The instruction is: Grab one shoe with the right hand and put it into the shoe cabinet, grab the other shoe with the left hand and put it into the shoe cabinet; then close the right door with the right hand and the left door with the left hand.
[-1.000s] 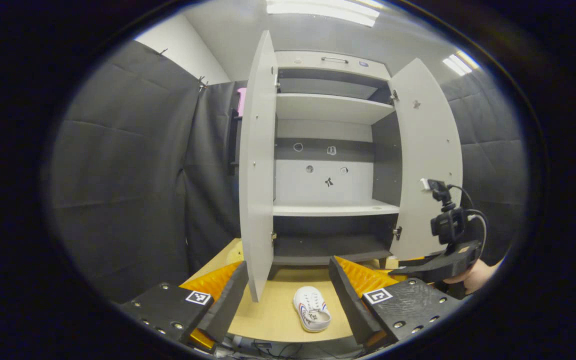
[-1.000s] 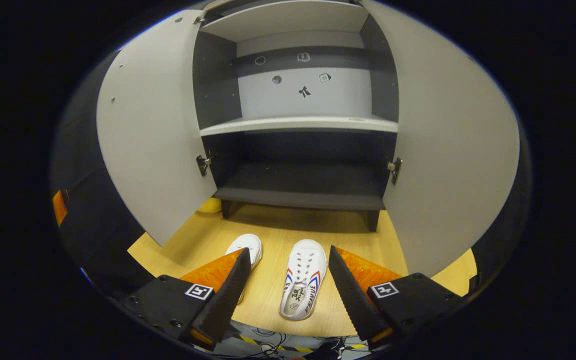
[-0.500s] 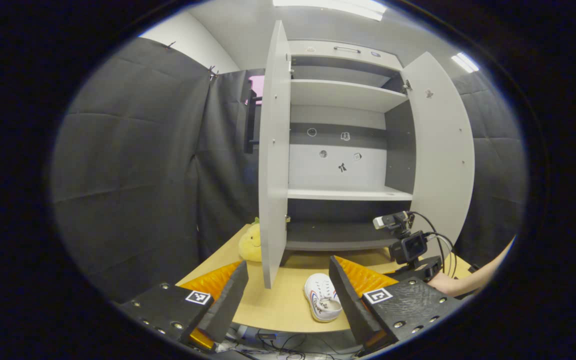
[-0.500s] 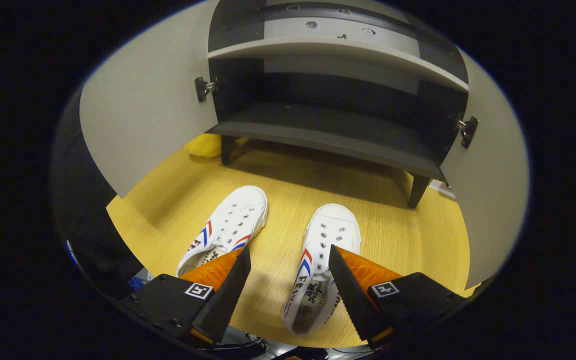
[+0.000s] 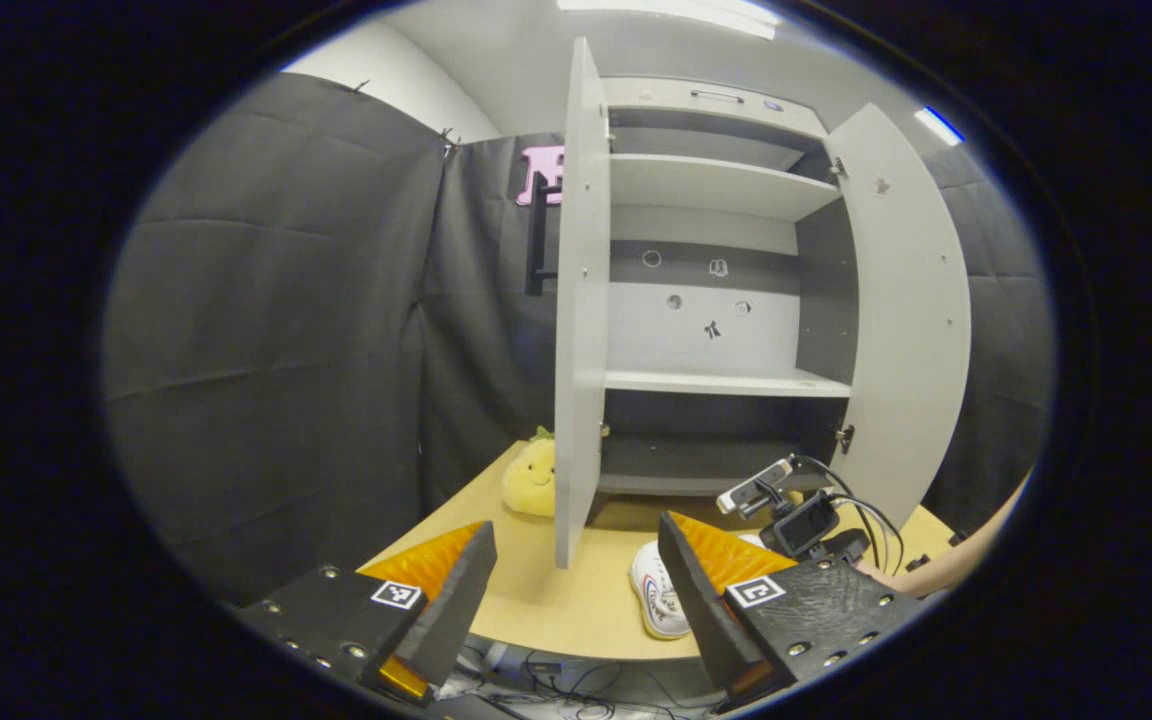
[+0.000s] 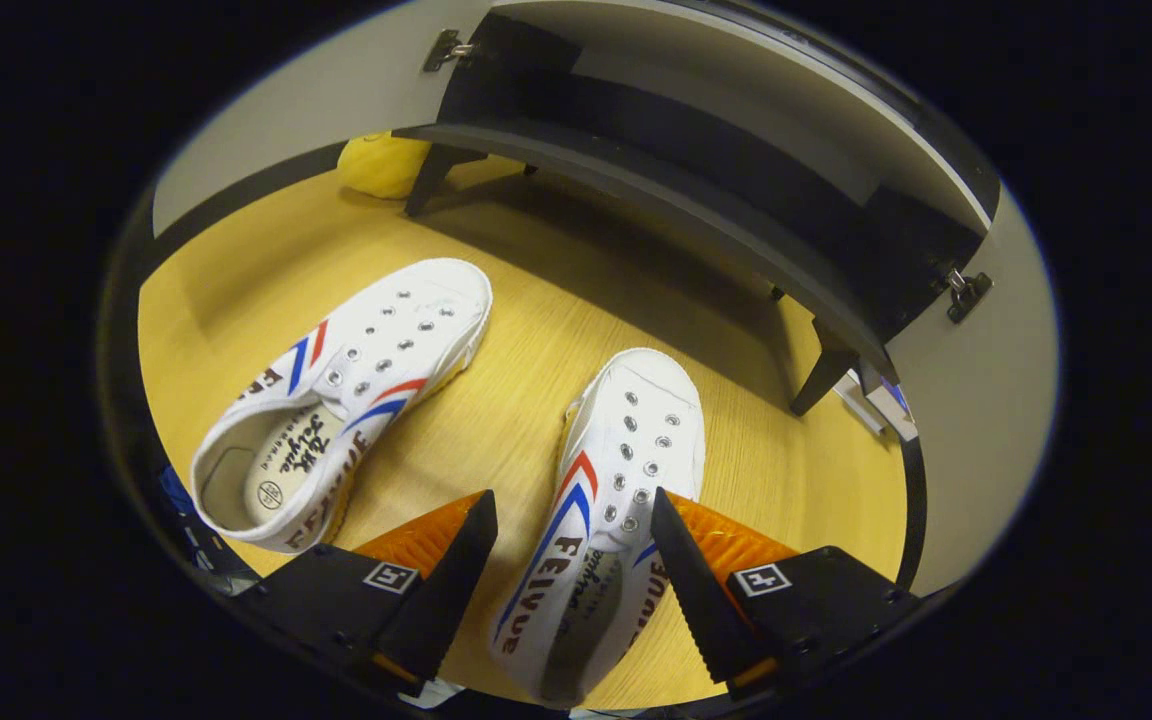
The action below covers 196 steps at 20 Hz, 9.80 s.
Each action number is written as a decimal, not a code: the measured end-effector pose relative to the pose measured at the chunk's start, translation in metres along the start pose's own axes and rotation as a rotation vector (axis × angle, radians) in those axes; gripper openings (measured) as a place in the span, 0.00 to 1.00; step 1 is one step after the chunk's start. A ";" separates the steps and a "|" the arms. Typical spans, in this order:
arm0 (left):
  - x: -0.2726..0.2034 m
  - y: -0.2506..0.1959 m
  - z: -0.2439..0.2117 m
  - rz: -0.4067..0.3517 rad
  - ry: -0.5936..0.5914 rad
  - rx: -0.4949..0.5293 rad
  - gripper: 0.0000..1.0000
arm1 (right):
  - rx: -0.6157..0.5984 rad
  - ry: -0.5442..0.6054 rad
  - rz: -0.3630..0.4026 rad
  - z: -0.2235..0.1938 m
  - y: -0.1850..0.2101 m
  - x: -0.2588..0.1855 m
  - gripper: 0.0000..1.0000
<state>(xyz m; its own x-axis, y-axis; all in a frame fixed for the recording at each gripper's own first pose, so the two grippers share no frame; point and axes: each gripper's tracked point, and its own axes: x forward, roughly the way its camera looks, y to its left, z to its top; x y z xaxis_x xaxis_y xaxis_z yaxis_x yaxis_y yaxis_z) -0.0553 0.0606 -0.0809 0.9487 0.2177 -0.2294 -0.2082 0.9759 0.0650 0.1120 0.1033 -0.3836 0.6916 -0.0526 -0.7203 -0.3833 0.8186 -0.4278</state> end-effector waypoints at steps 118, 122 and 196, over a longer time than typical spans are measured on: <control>0.099 -0.095 0.049 0.046 0.012 0.107 0.94 | 0.491 -0.798 0.101 0.379 -0.246 -0.148 0.98; 0.109 -0.097 0.030 -0.048 0.065 0.105 0.94 | 0.454 -0.801 0.079 0.344 -0.228 -0.172 0.98; 0.232 -0.106 -0.235 -0.386 0.185 -0.055 0.01 | 0.845 -0.490 -0.610 -0.089 -0.442 -0.228 0.98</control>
<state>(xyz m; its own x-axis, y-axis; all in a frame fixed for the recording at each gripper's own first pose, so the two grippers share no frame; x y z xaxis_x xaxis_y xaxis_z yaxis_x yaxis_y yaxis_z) 0.1313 0.0114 -0.3696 0.9017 -0.1694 -0.3977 0.1363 0.9845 -0.1101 0.0695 -0.2971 -0.0793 0.8556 -0.4951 -0.1511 0.5013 0.8652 0.0037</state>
